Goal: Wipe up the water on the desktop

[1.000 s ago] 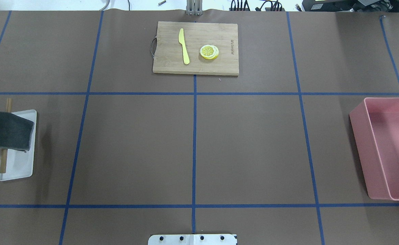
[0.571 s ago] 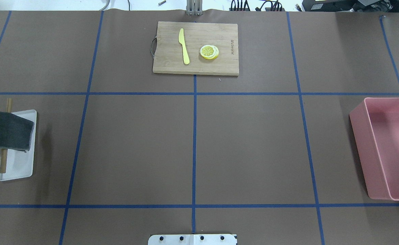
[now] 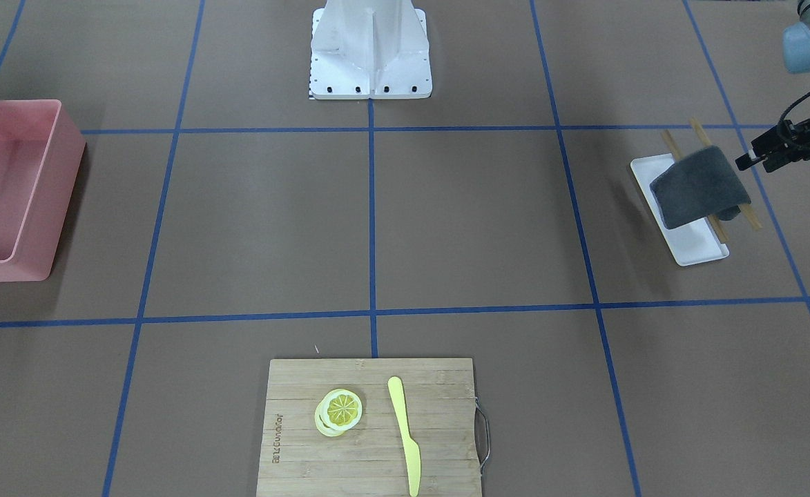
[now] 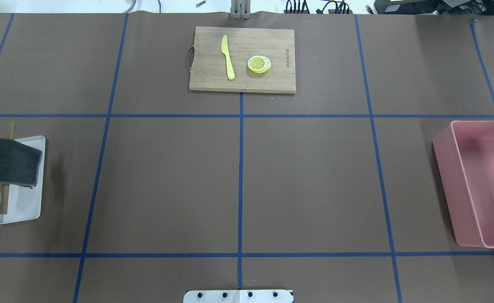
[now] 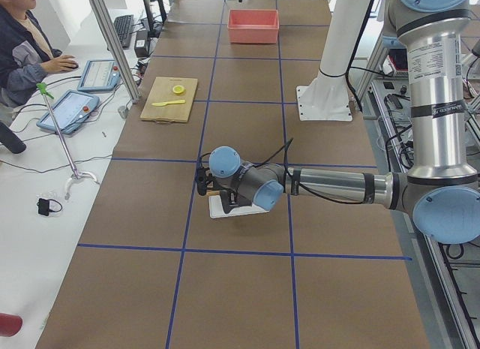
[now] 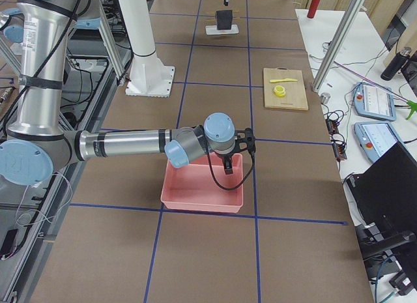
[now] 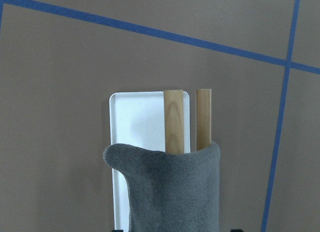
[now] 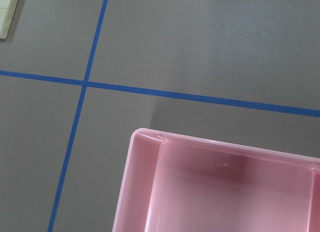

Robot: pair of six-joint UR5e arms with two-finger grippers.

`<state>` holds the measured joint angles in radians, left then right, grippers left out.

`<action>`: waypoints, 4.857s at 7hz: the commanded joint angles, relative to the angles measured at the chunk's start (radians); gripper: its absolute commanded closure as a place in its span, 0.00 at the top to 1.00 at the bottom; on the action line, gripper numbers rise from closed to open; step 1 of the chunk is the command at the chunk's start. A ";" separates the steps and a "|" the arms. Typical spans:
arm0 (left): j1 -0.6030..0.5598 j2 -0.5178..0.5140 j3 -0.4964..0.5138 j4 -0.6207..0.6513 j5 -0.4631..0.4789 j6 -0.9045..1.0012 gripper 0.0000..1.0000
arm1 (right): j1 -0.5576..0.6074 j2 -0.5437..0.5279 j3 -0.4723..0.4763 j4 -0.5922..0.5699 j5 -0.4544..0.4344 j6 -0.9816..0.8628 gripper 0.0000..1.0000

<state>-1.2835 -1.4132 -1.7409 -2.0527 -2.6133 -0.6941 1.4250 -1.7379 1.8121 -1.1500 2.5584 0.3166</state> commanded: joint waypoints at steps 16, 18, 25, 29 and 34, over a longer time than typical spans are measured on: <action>0.106 -0.525 -0.063 -0.003 -0.170 -0.868 0.00 | -0.310 0.261 -0.016 0.208 -0.158 0.469 1.00; 0.336 -0.685 -0.055 0.002 0.078 -1.071 0.00 | -0.557 0.323 0.103 0.257 -0.469 0.770 1.00; 0.610 -0.895 0.046 -0.001 0.421 -1.276 0.00 | -1.190 0.477 0.202 0.248 -1.359 0.787 0.91; 0.653 -0.896 0.018 -0.007 0.426 -1.338 0.00 | -1.218 0.503 0.188 0.184 -1.443 0.728 0.85; 0.684 -0.889 -0.009 -0.007 0.426 -1.384 0.00 | -1.229 0.508 0.191 0.191 -1.462 0.745 0.00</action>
<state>-0.6032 -2.3037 -1.7503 -2.0601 -2.1875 -2.0763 0.1985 -1.2306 2.0004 -0.9618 1.0971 1.0571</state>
